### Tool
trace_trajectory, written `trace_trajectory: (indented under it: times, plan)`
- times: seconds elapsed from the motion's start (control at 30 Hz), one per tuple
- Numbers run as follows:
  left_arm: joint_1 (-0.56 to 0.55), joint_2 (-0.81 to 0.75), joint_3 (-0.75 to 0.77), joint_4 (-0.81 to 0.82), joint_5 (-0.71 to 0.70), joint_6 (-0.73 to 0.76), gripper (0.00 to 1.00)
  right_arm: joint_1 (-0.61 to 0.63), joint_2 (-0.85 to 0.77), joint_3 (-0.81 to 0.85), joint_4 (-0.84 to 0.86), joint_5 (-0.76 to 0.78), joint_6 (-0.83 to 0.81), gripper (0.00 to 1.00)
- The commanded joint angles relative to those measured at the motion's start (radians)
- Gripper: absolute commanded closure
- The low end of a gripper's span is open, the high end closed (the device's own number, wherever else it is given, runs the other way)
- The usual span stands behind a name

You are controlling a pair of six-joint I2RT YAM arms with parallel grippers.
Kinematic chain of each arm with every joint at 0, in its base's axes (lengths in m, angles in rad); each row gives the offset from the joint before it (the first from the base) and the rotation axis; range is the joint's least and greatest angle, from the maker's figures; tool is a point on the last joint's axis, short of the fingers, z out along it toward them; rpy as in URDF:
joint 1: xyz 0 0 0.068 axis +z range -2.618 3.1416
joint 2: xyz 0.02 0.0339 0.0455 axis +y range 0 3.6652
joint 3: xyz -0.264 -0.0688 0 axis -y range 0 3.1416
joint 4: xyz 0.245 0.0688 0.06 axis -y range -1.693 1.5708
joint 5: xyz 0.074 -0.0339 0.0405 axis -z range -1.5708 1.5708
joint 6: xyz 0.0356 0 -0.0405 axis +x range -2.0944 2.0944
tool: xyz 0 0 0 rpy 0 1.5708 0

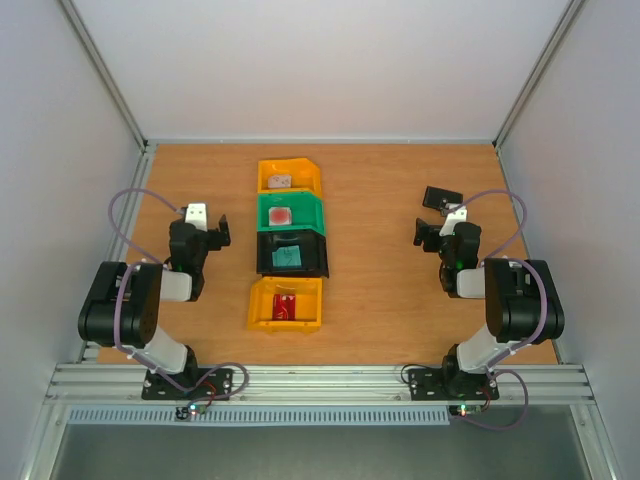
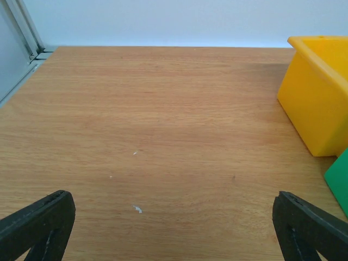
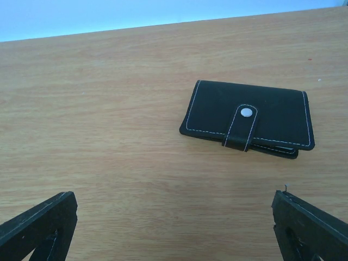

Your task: Take the credit cards out of the card holder

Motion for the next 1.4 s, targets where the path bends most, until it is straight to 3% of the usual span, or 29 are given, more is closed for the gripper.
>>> trace_trajectory:
  times: [0.0, 0.1, 0.3, 0.47, 0.53, 0.63, 0.73, 0.93, 1.13, 1.37]
  plan:
    - [-0.001, -0.006, 0.015, 0.041, -0.003, 0.010, 0.01, -0.005, -0.015, 0.007, 0.020, 0.009, -0.009, 0.02]
    - [0.000, -0.007, 0.015, 0.041, -0.005, 0.010, 0.01, -0.005, -0.086, 0.032, -0.089, 0.066, 0.011, 0.01]
    - [-0.001, -0.007, 0.015, 0.040, -0.003, 0.010, 0.01, -0.006, -0.367, 0.268, -0.618, 0.120, 0.141, 0.01]
    - [-0.001, -0.030, 0.015, 0.027, 0.010, 0.011, 0.00, -0.006, -0.330, 0.608, -1.190, 0.231, 0.284, 0.01]
    - [0.004, -0.106, 0.053, -0.104, 0.003, 0.006, 0.01, -0.006, -0.274, 0.720, -1.380, 0.246, 0.298, 0.02]
    - [0.014, -0.241, 0.196, -0.447, 0.052, 0.006, 0.01, -0.006, -0.206, 0.835, -1.553, 0.217, 0.278, 0.01]
    - [0.062, -0.303, 0.370, -0.713, 0.114, 0.089, 0.01, -0.006, -0.116, 0.919, -1.631, 0.235, 0.267, 0.01]
    - [0.070, -0.221, 0.923, -1.496, 0.276, 0.240, 0.01, -0.007, 0.090, 1.084, -1.723, 0.224, 0.244, 0.02]
    - [0.067, -0.205, 1.067, -1.747, 0.520, 0.305, 0.00, -0.045, 0.343, 1.293, -1.836, 0.138, 0.168, 0.02]
    - [0.038, -0.124, 1.129, -1.799, 0.564, 0.274, 0.01, -0.064, 0.610, 1.591, -1.968, 0.166, 0.090, 0.01]
